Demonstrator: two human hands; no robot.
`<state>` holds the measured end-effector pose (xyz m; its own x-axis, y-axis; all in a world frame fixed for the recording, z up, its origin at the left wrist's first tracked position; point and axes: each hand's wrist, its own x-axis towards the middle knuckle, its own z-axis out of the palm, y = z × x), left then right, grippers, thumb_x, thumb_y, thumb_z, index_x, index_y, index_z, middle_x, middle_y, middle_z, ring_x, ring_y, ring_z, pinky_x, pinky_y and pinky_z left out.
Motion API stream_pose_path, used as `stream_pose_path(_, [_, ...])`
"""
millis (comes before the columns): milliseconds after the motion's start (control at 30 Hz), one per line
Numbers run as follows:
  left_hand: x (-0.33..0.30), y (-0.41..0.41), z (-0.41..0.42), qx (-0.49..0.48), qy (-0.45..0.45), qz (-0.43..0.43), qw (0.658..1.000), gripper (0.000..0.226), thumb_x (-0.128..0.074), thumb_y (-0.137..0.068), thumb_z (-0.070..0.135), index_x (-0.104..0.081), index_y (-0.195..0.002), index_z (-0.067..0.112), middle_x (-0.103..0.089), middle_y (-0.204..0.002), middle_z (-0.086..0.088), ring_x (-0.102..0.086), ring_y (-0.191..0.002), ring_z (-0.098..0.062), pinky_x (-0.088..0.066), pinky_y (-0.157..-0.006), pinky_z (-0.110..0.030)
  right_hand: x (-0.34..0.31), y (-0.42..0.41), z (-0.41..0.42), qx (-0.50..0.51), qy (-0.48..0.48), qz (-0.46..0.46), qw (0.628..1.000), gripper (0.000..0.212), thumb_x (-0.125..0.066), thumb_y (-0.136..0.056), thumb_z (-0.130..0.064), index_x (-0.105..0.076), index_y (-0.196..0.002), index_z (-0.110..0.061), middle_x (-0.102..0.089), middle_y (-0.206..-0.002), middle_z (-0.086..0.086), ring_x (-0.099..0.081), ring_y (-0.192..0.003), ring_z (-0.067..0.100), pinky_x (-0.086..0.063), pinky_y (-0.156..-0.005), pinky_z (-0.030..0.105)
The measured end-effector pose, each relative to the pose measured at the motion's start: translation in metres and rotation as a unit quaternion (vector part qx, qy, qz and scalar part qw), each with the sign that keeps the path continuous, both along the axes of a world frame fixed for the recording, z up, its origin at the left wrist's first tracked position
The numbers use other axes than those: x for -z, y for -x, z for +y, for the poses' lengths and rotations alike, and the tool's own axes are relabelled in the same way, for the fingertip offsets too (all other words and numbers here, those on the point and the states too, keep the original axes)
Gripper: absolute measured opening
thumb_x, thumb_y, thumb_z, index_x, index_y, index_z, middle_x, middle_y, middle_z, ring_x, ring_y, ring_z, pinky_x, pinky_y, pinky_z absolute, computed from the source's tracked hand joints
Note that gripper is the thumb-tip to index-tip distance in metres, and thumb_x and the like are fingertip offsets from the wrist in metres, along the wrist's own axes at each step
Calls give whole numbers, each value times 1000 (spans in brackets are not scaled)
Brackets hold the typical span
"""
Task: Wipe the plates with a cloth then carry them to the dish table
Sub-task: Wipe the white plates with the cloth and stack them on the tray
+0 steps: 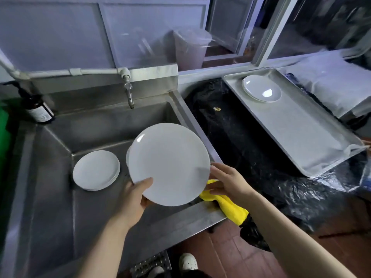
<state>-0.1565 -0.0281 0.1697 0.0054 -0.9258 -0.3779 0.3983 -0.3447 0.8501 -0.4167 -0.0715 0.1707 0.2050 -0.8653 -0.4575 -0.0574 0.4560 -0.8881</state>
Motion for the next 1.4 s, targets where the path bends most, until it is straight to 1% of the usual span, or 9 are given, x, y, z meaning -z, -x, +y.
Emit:
stream_pose_path(100, [2, 5, -10, 22, -17, 7, 1000, 31, -69, -76, 13, -71, -102, 31, -75, -100, 3, -71, -90, -17, -56, -59, -28, 1, -3, -6, 29, -4, -64, 998, 19, -54, -95, -14, -71, -102, -20, -72, -98, 8, -70, -85, 25, -57, -70, 38])
stream_pose_path(200, [1, 15, -23, 41, -21, 2, 999, 37, -73, -76, 17, -65, -112, 25, -74, -105, 1, -69, -96, -19, -56, -61, -26, 0, 6, -16, 70, -1, -107, 992, 22, -54, -92, 0, -65, -108, -9, -71, -93, 8, -69, -80, 22, -56, -63, 34])
stream_pose_path(433, [-22, 60, -98, 98, 23, 5, 995, 46, -60, -81, 25, -54, -127, 22, -71, -114, -5, -69, -99, -24, -58, -70, -36, -1, 63, -69, 152, -14, -175, 973, 24, -52, -93, -3, -68, -107, -13, -74, -94, 10, -71, -78, 24, -57, -61, 33])
stream_pose_path(533, [-28, 88, -138, 88, 44, -35, 995, 37, -50, -94, 23, -51, -132, 18, -72, -109, -8, -69, -99, -26, -54, -88, -44, 1, 109, -103, 189, -18, -191, 963, 22, -53, -92, -4, -69, -106, -12, -73, -96, 10, -71, -80, 25, -57, -61, 32])
stream_pose_path(767, [-40, 163, -234, 61, 50, -70, 994, 30, -42, -100, 22, -54, -127, 20, -70, -117, -7, -67, -108, -24, -50, -92, -42, 2, 219, -196, 290, -5, -232, 928, 19, -54, -91, -2, -67, -104, -7, -74, -91, 9, -71, -73, 21, -57, -59, 29])
stream_pose_path(1067, [-19, 214, -314, 2, 5, -23, 1000, 29, -43, -100, 22, -60, -123, 15, -70, -116, -10, -68, -106, -26, -49, -88, -42, 20, 291, -303, 418, -6, -228, 879, 16, -50, -94, -1, -60, -107, -4, -66, -100, 15, -69, -79, 24, -59, -59, 30])
stream_pose_path(1200, [-9, 220, -327, -14, -13, -4, 1000, 29, -43, -100, 22, -60, -123, 15, -70, -117, -10, -68, -106, -26, -49, -88, -41, 21, 302, -343, 452, 14, -211, 867, 19, -52, -95, -2, -55, -113, 4, -57, -100, 16, -66, -75, 9, -57, -62, 23])
stream_pose_path(1267, [-4, 221, -329, -28, -24, 5, 999, 30, -43, -100, 21, -59, -124, 15, -70, -116, -10, -68, -105, -25, -48, -88, -41, 26, 305, -359, 463, -4, -206, 862, 16, -52, -94, -1, -54, -110, 2, -57, -98, 17, -65, -80, 19, -59, -67, 30])
stream_pose_path(1400, [5, 220, -329, -40, -43, 7, 998, 30, -41, -101, 21, -59, -125, 15, -70, -116, -10, -69, -104, -25, -49, -88, -40, 30, 308, -385, 452, -17, -190, 872, 8, -52, -93, 2, -55, -100, 0, -60, -101, 20, -64, -87, 29, -59, -55, 34])
